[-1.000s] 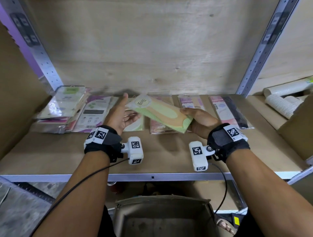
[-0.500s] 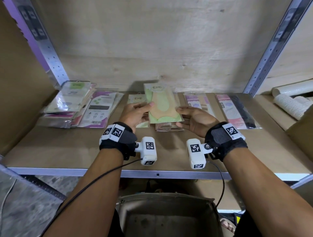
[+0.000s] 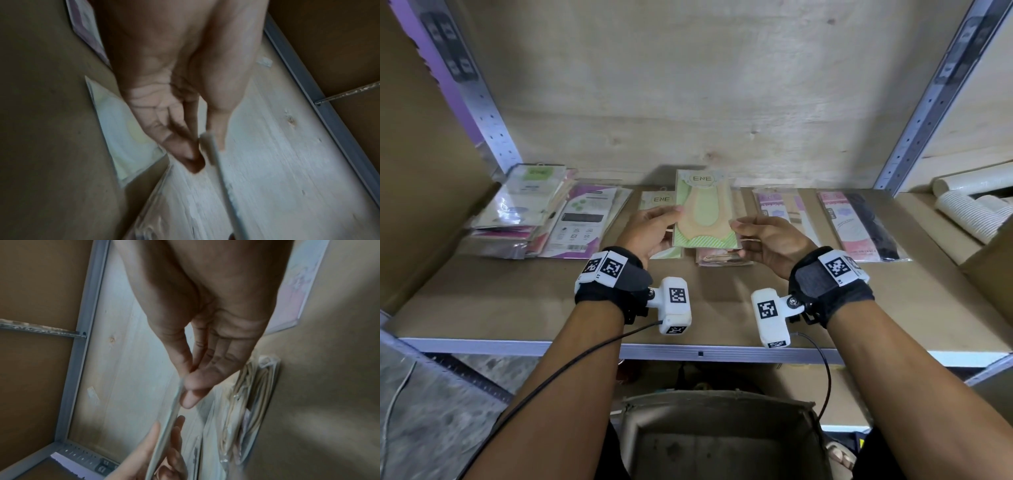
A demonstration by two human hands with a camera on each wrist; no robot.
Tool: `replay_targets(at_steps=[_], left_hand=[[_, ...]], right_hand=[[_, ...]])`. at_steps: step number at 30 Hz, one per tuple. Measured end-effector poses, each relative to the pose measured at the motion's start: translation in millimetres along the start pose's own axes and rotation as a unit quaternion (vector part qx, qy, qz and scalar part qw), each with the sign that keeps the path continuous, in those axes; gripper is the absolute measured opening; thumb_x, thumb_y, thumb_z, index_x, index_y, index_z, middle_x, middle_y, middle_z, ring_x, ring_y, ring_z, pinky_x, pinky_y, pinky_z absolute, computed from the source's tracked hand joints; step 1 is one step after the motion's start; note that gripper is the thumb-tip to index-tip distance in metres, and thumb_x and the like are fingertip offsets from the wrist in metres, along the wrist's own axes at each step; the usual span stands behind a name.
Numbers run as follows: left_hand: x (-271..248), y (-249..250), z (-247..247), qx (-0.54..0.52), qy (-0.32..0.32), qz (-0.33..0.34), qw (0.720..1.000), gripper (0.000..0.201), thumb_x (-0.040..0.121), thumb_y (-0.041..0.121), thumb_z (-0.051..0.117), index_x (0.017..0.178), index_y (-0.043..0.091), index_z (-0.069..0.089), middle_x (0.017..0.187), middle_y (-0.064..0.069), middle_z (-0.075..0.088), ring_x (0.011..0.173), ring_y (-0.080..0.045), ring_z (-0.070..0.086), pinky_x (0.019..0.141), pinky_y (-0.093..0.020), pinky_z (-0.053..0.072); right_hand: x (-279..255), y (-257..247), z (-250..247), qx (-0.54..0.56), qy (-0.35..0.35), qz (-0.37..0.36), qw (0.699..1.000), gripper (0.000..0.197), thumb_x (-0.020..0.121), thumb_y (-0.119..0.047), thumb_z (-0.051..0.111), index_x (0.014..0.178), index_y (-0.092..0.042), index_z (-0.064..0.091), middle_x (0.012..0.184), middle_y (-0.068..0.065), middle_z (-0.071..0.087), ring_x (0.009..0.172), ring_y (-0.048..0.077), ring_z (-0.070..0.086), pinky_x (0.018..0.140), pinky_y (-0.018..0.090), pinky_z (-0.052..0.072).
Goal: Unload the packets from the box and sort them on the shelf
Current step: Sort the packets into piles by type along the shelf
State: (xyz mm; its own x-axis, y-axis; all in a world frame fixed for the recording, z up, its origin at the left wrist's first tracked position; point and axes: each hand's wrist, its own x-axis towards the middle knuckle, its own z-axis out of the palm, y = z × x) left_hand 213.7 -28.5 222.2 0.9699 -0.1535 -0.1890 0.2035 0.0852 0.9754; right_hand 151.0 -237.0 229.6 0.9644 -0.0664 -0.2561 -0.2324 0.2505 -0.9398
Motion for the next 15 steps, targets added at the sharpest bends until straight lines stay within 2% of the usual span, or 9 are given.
replay_targets(at_steps=[3,6,9,11,13,15], left_hand=[[-4.2,3.5,-8.0,0.07,-0.064,-0.004,0.995,0.026,0.088,0.017,0.073,0.114,0.013,0.073,0.107,-0.001,0.076,0.086,-0.01,0.068,0.069,-0.02,0.055],[-6.2,5.6,-18.3,0.101,-0.085,0.004,0.991,0.029,0.088,0.007,0.072,0.117,0.009,0.071,0.109,-0.005,0.076,0.088,-0.013,0.068,0.07,-0.02,0.055],[-6.1,8.5,-28.2,0.123,-0.051,0.02,0.991,0.03,0.087,0.004,0.072,0.117,0.01,0.067,0.1,-0.004,0.075,0.083,-0.014,0.067,0.078,-0.025,0.055],[-2.5,10.5,-35.6,0.14,-0.014,0.031,0.99,0.035,0.085,0.004,0.075,0.119,0.008,0.065,0.092,-0.003,0.073,0.077,-0.012,0.068,0.072,-0.021,0.058],[3.3,11.4,-44.8,0.158,0.027,0.037,0.986,0.039,0.082,0.004,0.078,0.119,0.004,0.066,0.093,-0.006,0.072,0.078,-0.014,0.07,0.067,-0.019,0.059],[9.5,10.9,-53.9,0.178,0.062,0.036,0.981,0.042,0.079,0.006,0.082,0.118,0.001,0.067,0.1,-0.013,0.073,0.083,-0.02,0.072,0.07,-0.024,0.059]], right_hand=[[0.2,0.2,-0.4,-0.025,0.014,-0.009,1.0,0.025,0.085,-0.008,0.073,0.107,-0.002,0.062,0.07,0.006,0.059,0.058,0.017,0.056,0.05,0.024,0.054],[2.4,-1.8,5.0,-0.075,0.022,-0.011,0.997,0.018,0.083,-0.008,0.076,0.097,-0.002,0.066,0.079,0.009,0.063,0.059,0.017,0.057,0.051,0.025,0.054],[6.5,-6.1,17.7,-0.138,0.016,-0.001,0.99,0.02,0.077,-0.008,0.081,0.093,-0.004,0.069,0.071,0.005,0.065,0.055,0.016,0.061,0.051,0.025,0.055],[11.3,-7.1,29.7,-0.179,0.016,0.003,0.984,0.021,0.074,-0.006,0.083,0.09,-0.004,0.07,0.066,0.007,0.066,0.053,0.017,0.063,0.051,0.027,0.056],[17.9,-7.4,44.2,-0.211,0.02,0.006,0.977,0.017,0.074,0.0,0.082,0.084,-0.002,0.069,0.064,0.013,0.067,0.049,0.018,0.062,0.049,0.026,0.056],[25.8,-8.7,58.8,-0.249,0.027,0.005,0.968,0.015,0.075,0.002,0.08,0.084,0.003,0.068,0.066,0.017,0.066,0.047,0.019,0.06,0.047,0.024,0.054]])
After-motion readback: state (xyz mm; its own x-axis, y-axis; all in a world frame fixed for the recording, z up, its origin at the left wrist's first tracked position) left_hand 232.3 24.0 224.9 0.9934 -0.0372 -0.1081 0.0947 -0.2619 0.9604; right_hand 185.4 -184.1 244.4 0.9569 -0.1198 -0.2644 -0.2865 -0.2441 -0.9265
